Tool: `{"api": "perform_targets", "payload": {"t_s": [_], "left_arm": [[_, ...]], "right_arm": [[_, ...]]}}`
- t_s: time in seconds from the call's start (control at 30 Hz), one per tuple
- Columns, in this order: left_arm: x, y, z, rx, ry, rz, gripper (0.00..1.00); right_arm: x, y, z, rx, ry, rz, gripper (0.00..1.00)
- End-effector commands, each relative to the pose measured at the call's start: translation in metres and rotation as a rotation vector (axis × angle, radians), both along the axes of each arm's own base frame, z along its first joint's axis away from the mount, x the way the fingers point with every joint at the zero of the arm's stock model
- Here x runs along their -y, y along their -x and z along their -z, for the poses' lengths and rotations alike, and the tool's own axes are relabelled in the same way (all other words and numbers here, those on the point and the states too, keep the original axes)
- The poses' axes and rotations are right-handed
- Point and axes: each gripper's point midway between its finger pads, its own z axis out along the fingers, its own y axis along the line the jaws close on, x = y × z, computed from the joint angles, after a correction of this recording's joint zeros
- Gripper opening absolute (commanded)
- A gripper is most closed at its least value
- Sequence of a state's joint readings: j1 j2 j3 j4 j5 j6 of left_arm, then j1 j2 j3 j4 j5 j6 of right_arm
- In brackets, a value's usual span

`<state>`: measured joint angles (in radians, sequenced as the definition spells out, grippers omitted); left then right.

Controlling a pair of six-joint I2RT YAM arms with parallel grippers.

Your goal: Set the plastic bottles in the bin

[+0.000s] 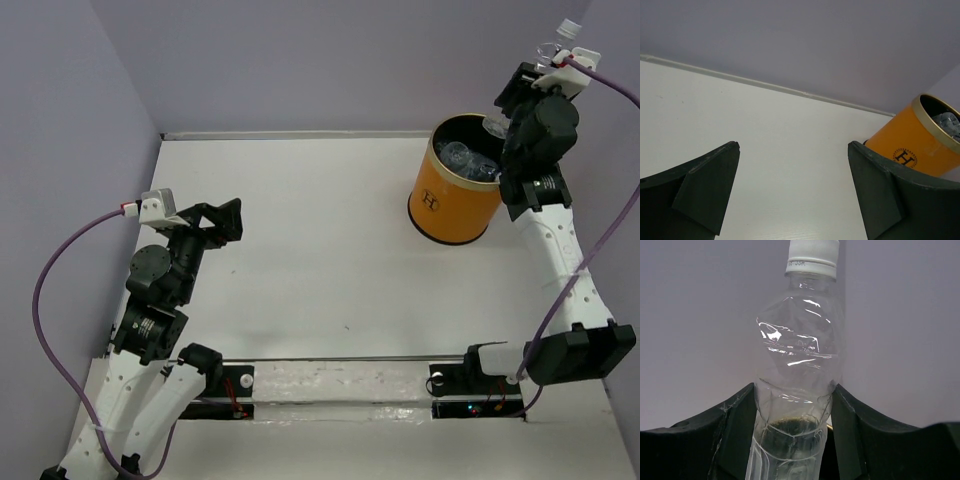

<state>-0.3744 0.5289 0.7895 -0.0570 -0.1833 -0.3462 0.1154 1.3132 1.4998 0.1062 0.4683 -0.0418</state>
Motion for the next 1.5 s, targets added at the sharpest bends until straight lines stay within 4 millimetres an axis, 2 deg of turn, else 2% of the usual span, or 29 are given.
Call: {"api": "perform_targets", "payload": {"t_s": [0.0, 0.1, 0.13, 0.17, 0.23, 0.27, 0.3, 0.37, 0.43, 0.5, 0.53, 0.63, 0.67, 0.77, 0.83, 0.87, 0.97, 1.0, 1.03, 1.07, 1.1, 1.13, 1.17, 1.27, 1.3, 1.33, 1.37, 1.4, 1.47], "left_arm": [[0.004, 0.002, -0.013, 0.047, 0.012, 0.020, 0.99], [0.004, 0.003, -0.013, 0.049, 0.011, 0.021, 0.99], [0.004, 0.003, -0.014, 0.052, 0.011, 0.021, 0.99], [0.004, 0.003, -0.014, 0.052, 0.012, 0.020, 0.99], [0.003, 0.003, -0.014, 0.052, 0.013, 0.017, 0.99], [0.003, 0.004, -0.014, 0.053, 0.012, 0.017, 0.99], [0.004, 0.004, -0.014, 0.052, 0.012, 0.021, 0.99], [0.005, 0.002, -0.012, 0.048, 0.010, 0.023, 0.99], [0.006, 0.002, -0.012, 0.045, 0.007, 0.029, 0.99], [0.007, 0.002, -0.011, 0.044, 0.008, 0.032, 0.99], [0.006, 0.002, -0.012, 0.044, 0.007, 0.030, 0.99], [0.005, 0.002, -0.012, 0.043, 0.004, 0.024, 0.99], [0.005, 0.002, -0.012, 0.043, 0.004, 0.022, 0.99], [0.005, 0.001, -0.009, 0.038, 0.001, 0.021, 0.99], [0.005, 0.000, -0.010, 0.040, 0.000, 0.021, 0.99], [0.005, -0.001, -0.008, 0.034, -0.003, 0.021, 0.99], [0.007, -0.002, -0.006, 0.026, -0.005, 0.025, 0.99], [0.007, -0.003, -0.006, 0.026, -0.006, 0.025, 0.99], [0.007, -0.003, -0.004, 0.022, -0.008, 0.027, 0.99], [0.008, -0.004, -0.005, 0.022, -0.007, 0.027, 0.99], [0.008, -0.004, -0.003, 0.017, -0.008, 0.027, 0.99], [0.007, -0.005, -0.003, 0.017, -0.008, 0.024, 0.99], [0.007, -0.006, -0.002, 0.013, -0.010, 0.021, 0.99], [0.008, -0.007, -0.001, 0.009, -0.013, 0.022, 0.99], [0.009, -0.007, -0.001, 0.007, -0.012, 0.027, 0.99], [0.010, -0.008, 0.001, 0.002, -0.013, 0.030, 0.99], [0.011, -0.008, 0.001, 0.001, -0.012, 0.035, 0.99], [0.013, -0.009, 0.002, -0.001, -0.012, 0.044, 0.99], [0.015, -0.010, 0.004, -0.010, -0.016, 0.051, 0.99]], "right_arm": [[0.048, -0.036, 0.053, -0.086, 0.001, 0.133, 0.33], [0.050, -0.054, 0.077, -0.116, 0.020, 0.094, 0.34], [0.049, -0.055, 0.081, -0.120, 0.030, 0.089, 0.35], [0.047, -0.058, 0.097, -0.128, 0.044, 0.074, 0.38], [0.048, -0.053, 0.106, -0.108, 0.044, 0.083, 0.45], [0.048, -0.051, 0.106, -0.082, 0.044, 0.082, 0.53], [0.047, -0.047, 0.114, -0.093, 0.043, 0.077, 0.73], [0.039, -0.044, 0.115, -0.090, 0.017, 0.031, 0.93], [0.027, -0.031, 0.097, -0.038, -0.023, -0.038, 0.98], [0.020, -0.021, 0.075, 0.012, -0.046, -0.082, 0.98], [0.014, -0.011, 0.057, 0.050, -0.053, -0.116, 0.98], [0.000, 0.000, 0.041, 0.057, -0.090, -0.195, 0.98], [-0.006, 0.010, 0.031, 0.077, -0.099, -0.229, 0.97], [-0.013, 0.031, 0.025, 0.105, -0.135, -0.269, 0.86], [-0.016, 0.038, 0.029, 0.105, -0.155, -0.286, 0.77], [-0.021, 0.040, 0.038, 0.082, -0.176, -0.311, 0.72], [-0.026, 0.046, 0.049, 0.059, -0.177, -0.339, 0.65], [-0.023, 0.043, 0.056, 0.039, -0.180, -0.321, 0.63], [-0.013, 0.041, 0.063, 0.024, -0.190, -0.264, 0.57], [-0.008, 0.039, 0.068, 0.009, -0.193, -0.236, 0.57], [-0.005, 0.036, 0.073, -0.011, -0.195, -0.216, 0.50], [-0.003, 0.033, 0.067, -0.016, -0.189, -0.203, 0.50], [0.001, 0.021, 0.085, -0.092, -0.186, -0.177, 0.49], [0.013, 0.010, 0.089, -0.130, -0.179, -0.106, 0.47], [0.017, 0.009, 0.090, -0.135, -0.175, -0.085, 0.47], [0.026, 0.003, 0.096, -0.162, -0.166, -0.032, 0.57], [0.031, 0.005, 0.083, -0.137, -0.159, -0.021, 0.57], [0.035, -0.008, 0.111, -0.250, -0.158, 0.008, 0.74], [0.049, -0.014, 0.118, -0.337, -0.143, 0.077, 0.84]]}}
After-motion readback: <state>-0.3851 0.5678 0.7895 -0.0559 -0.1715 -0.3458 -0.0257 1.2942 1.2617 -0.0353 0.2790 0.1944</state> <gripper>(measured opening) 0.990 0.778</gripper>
